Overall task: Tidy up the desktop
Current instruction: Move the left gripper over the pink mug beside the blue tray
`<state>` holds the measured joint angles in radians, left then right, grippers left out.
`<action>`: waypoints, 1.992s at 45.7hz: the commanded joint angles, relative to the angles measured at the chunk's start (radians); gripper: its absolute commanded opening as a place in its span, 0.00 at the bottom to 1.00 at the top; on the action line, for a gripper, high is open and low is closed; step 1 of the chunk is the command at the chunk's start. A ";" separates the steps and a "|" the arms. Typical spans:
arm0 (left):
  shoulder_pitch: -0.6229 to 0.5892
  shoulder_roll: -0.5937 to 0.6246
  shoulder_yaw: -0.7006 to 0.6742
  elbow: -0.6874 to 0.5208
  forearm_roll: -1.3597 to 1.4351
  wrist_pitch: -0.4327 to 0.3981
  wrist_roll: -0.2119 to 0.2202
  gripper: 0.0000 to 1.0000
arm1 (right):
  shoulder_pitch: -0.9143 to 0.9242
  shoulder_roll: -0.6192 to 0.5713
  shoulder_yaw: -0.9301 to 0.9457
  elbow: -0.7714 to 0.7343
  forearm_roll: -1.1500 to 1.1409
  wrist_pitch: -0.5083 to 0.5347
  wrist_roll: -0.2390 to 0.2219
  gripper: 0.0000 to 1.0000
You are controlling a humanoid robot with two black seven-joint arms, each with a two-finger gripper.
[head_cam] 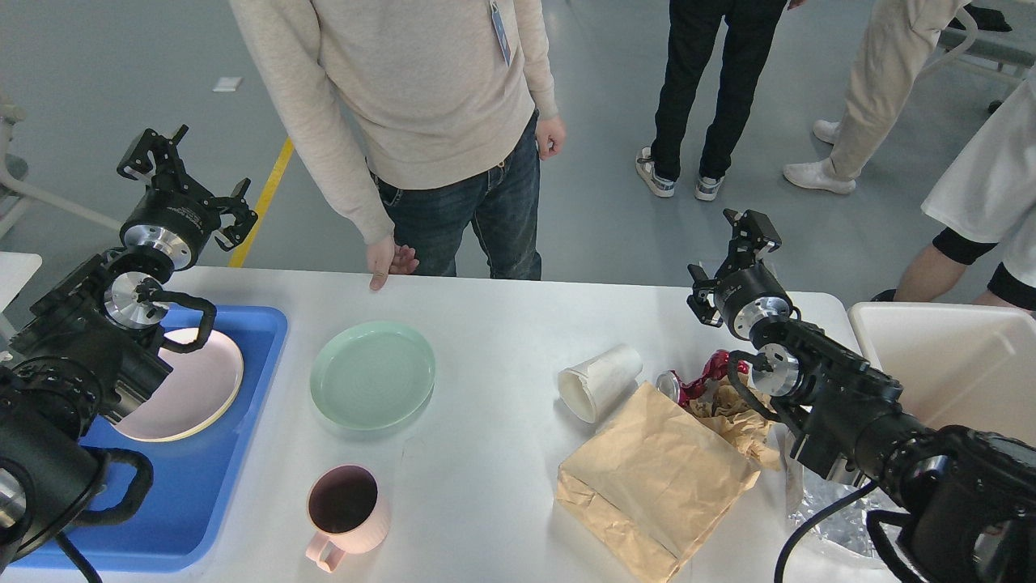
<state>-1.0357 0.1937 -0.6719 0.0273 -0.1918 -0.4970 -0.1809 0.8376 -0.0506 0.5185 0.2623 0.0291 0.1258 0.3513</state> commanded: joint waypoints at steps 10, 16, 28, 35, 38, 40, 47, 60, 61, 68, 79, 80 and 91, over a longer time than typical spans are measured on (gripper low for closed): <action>0.000 -0.007 0.002 -0.001 0.000 0.000 0.000 0.96 | 0.000 0.000 0.000 0.000 0.000 0.000 0.000 1.00; 0.000 -0.005 0.003 -0.001 0.000 0.000 -0.002 0.96 | 0.000 0.000 0.000 0.000 0.000 0.000 0.000 1.00; 0.081 0.035 0.018 -0.056 0.005 -0.156 0.012 0.96 | 0.000 0.000 0.000 0.000 0.000 0.000 0.000 1.00; 0.089 0.056 0.054 -0.056 0.014 -0.172 0.040 0.96 | 0.000 0.000 0.000 0.000 0.000 0.000 0.000 1.00; 0.085 0.062 0.112 -0.055 0.014 -0.169 0.067 0.96 | 0.000 0.000 0.000 0.000 0.000 0.000 0.000 1.00; 0.088 0.070 0.153 -0.056 0.014 -0.170 0.081 0.96 | 0.000 0.000 0.000 0.000 0.000 0.000 0.000 1.00; 0.074 0.108 0.345 -0.056 0.015 -0.175 0.150 0.96 | 0.000 0.000 0.000 0.000 0.000 0.000 0.000 1.00; -0.043 0.124 0.736 -0.056 0.106 -0.183 0.440 0.96 | 0.000 0.000 0.000 0.000 0.000 0.000 0.000 1.00; -0.049 0.124 0.758 -0.056 0.113 -0.181 0.463 0.96 | 0.000 0.000 0.000 0.000 0.000 0.000 0.000 1.00; -0.138 0.116 0.883 -0.060 0.150 -0.187 0.577 0.97 | 0.000 0.000 0.000 0.000 0.000 0.000 0.000 1.00; -0.233 0.108 1.127 -0.138 0.155 -0.371 0.847 0.96 | 0.000 0.000 0.000 0.000 0.000 0.000 0.000 1.00; -0.239 0.108 1.156 -0.145 0.158 -0.393 0.848 0.96 | 0.000 0.000 0.000 0.000 0.000 0.000 0.000 1.00; -0.356 0.059 1.552 -0.276 0.169 -0.463 0.841 0.96 | 0.000 0.000 0.000 0.000 0.000 0.000 0.000 1.00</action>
<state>-1.3310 0.2837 0.7088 -0.1854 -0.0249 -0.9518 0.6618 0.8376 -0.0506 0.5185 0.2623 0.0292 0.1258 0.3513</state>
